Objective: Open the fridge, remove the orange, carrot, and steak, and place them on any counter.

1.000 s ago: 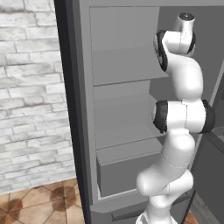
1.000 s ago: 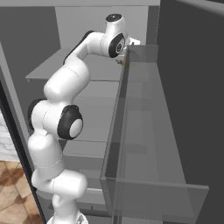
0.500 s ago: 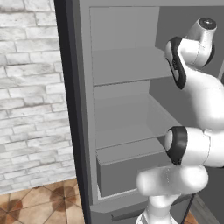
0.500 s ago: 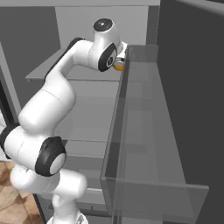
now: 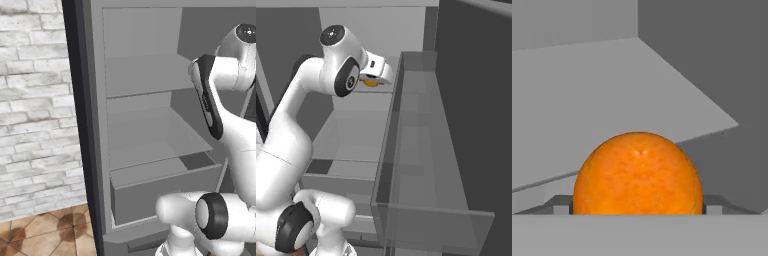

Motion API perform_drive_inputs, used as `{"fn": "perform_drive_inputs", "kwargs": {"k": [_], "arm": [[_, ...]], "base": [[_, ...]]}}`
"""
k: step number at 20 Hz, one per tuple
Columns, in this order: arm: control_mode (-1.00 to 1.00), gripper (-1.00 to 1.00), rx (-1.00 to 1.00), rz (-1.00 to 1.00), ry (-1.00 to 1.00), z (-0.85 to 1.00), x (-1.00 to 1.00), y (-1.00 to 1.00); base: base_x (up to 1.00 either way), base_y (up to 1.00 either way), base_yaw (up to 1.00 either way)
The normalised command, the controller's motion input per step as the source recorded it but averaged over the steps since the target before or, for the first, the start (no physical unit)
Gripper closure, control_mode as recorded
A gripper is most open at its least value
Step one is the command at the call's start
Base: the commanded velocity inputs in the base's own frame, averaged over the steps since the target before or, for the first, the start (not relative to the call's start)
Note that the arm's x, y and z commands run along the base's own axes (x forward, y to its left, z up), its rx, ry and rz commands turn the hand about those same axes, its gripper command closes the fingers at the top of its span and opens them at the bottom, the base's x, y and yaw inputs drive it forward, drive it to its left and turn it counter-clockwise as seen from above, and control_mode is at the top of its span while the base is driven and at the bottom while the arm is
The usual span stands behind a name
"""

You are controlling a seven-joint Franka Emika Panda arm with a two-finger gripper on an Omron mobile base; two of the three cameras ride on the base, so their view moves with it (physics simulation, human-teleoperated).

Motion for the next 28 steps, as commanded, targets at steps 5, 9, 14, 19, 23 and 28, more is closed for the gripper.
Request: {"fn": "perform_drive_inputs", "kwargs": {"k": [5, 9, 14, 19, 23, 28], "arm": [[-1.00, 1.00, -0.04, 0.10, 0.01, 0.16, -1.00, 0.54], [-1.00, 1.00, -0.07, 0.14, 0.03, 0.07, -1.00, 0.56], [-1.00, 1.00, -0.08, 0.21, 0.03, 0.00, -1.00, 0.58], [-1.00, 1.00, -0.04, 0.08, 0.01, 0.01, -0.94, 0.16], [-1.00, 1.00, 0.00, 0.00, 0.00, 0.00, -0.46, 0.00], [-1.00, 1.00, 0.00, 0.00, 0.00, 0.00, 0.00, 0.00]], "base": [[0.00, 0.00, 0.00], [0.00, 0.00, 0.00], [0.00, 0.00, 0.00], [0.00, 0.00, 0.00], [0.00, 0.00, 0.00], [0.00, 0.00, 0.00]]}}
